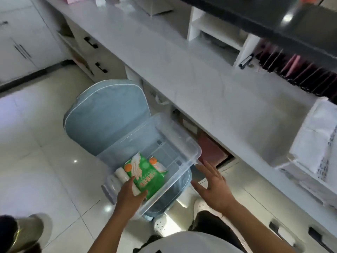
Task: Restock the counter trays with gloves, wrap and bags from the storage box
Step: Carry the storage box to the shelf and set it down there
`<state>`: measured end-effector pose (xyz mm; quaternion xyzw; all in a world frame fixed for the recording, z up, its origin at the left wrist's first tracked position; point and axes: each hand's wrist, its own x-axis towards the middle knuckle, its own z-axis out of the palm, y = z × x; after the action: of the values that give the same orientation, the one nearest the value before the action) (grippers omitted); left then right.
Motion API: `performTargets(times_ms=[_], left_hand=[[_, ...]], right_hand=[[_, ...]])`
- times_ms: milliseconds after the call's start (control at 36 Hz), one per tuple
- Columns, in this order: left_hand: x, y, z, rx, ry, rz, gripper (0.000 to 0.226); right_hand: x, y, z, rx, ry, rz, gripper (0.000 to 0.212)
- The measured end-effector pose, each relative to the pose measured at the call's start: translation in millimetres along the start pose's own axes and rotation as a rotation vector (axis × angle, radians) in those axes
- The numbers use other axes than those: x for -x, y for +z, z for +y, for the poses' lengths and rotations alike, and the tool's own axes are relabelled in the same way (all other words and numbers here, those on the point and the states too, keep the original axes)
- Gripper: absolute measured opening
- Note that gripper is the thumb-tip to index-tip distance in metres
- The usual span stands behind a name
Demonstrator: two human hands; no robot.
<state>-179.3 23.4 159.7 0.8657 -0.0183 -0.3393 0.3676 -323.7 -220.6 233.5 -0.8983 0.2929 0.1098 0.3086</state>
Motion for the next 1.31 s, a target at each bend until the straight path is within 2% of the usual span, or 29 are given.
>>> performTargets(times_ms=[194, 333, 444, 528, 611, 694, 861, 1028, 1083, 1111, 1194, 1222, 1306], left_hand=[[-18, -24, -73, 0.285, -0.317, 0.206, 0.088], [-51, -26, -98, 0.455, -0.530, 0.256, 0.102], [-82, -22, -110, 0.549, -0.634, 0.230, 0.107], [-104, -12, -116, 0.644, -0.665, 0.246, 0.099], [-117, -6, -127, 0.634, -0.729, 0.362, 0.091], [-119, -5, -131, 0.610, -0.760, 0.405, 0.083], [-117, -5, -114, 0.519, -0.680, 0.545, 0.052], [-113, -14, -111, 0.416, -0.678, 0.611, 0.049], [-114, -22, -112, 0.376, -0.668, 0.648, 0.050], [-114, -27, -114, 0.355, -0.667, 0.666, 0.051], [-111, -41, -121, 0.264, -0.675, 0.700, 0.051], [-109, -45, -123, 0.220, -0.674, 0.691, 0.052], [-105, -55, -129, 0.134, -0.656, 0.617, 0.054]], right_hand=[[-93, 30, -4, 0.203, 0.023, -0.187, 0.068], [-174, 62, -5, 0.357, 0.006, -0.227, 0.073], [-223, 77, 1, 0.425, 0.002, -0.214, 0.072], [-247, 79, 9, 0.421, -0.037, -0.171, 0.068], [-261, 75, 15, 0.339, -0.027, -0.131, 0.068], [-269, 69, 17, 0.273, -0.005, -0.088, 0.071], [-292, 62, 15, 0.175, 0.157, -0.072, 0.085], [-329, 72, 9, -0.065, 0.417, -0.149, 0.095], [-337, 77, 11, -0.207, 0.495, -0.209, 0.089], [-339, 79, 11, -0.254, 0.516, -0.231, 0.077], [-342, 82, 16, -0.260, 0.515, -0.297, 0.023], [-341, 83, 16, -0.261, 0.513, -0.327, 0.022], [-338, 86, 18, -0.296, 0.551, -0.457, 0.035]])
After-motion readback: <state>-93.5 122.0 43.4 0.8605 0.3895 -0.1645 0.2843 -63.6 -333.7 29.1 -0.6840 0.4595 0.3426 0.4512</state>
